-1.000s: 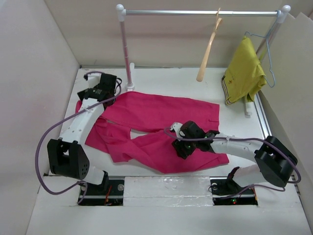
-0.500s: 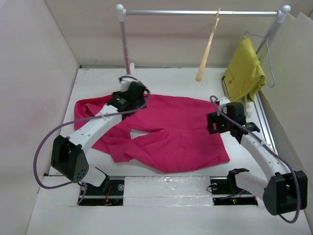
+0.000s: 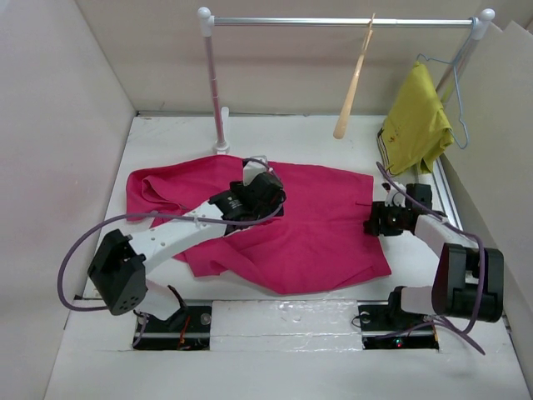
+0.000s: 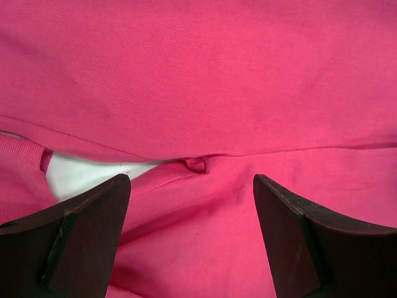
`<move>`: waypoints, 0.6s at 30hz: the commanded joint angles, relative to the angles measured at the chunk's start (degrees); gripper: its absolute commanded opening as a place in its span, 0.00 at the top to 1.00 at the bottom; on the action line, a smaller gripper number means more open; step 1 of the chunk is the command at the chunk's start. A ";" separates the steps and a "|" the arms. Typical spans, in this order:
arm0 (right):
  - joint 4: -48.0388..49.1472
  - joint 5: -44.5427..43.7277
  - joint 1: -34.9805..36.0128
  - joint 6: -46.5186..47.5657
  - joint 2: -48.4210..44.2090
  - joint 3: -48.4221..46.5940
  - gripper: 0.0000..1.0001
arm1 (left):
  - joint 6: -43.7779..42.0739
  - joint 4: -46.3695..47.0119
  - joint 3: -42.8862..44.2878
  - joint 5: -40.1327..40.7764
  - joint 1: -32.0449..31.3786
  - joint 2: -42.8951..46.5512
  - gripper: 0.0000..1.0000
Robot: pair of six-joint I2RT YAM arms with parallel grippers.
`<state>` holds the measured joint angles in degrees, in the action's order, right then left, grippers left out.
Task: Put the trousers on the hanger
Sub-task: Flatten out the trousers at the center of the board.
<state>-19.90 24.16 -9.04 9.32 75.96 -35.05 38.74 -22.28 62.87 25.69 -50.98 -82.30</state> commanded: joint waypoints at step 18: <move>-14.28 -18.79 -14.24 -8.61 -24.81 -4.23 1.00 | 1.16 1.54 -4.43 0.58 2.47 11.55 0.12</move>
<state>-30.15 15.94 -20.47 3.73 53.23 -35.59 39.70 -19.70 58.08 24.43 -48.51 -72.53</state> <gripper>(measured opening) 0.033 0.868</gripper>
